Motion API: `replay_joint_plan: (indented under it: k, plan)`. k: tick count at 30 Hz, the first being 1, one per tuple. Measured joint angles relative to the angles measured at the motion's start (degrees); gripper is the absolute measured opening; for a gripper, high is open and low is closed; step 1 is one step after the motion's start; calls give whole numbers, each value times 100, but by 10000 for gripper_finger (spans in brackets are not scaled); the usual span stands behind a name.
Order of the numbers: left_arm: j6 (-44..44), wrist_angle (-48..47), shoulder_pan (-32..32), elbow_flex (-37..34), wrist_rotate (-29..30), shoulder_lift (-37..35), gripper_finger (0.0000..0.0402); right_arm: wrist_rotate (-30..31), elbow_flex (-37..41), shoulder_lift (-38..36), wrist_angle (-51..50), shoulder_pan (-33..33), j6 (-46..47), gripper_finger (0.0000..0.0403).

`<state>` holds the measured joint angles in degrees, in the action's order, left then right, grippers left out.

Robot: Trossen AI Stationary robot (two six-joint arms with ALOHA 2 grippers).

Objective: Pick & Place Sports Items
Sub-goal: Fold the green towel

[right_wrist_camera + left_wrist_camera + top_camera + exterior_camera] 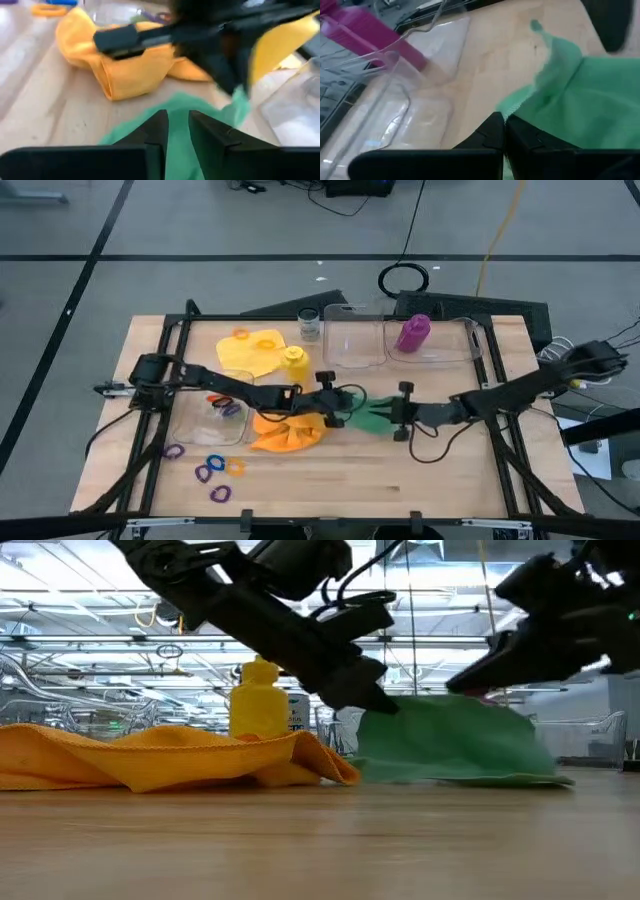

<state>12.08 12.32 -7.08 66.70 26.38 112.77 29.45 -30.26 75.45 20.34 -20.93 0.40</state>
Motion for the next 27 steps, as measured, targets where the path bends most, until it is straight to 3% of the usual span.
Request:
replay_joint_plan:
  k: [5, 13, 24, 27]
  plan:
    - [131, 23, -238, 0, 168, 243, 0, 610, 0, -361, -360, -157, -1, 47]
    - [344, 47, -709, 0, 451, 391, 0, 1107, 0, -486, -793, -324, 51, 47]
    - [842, -3, -1171, 0, 666, 375, 0, 1078, 0, -488, -1671, -104, 406, 47]
    - [803, -6, -1175, 0, 661, 373, 0, 678, 0, -488, -1762, -88, 508, 47]
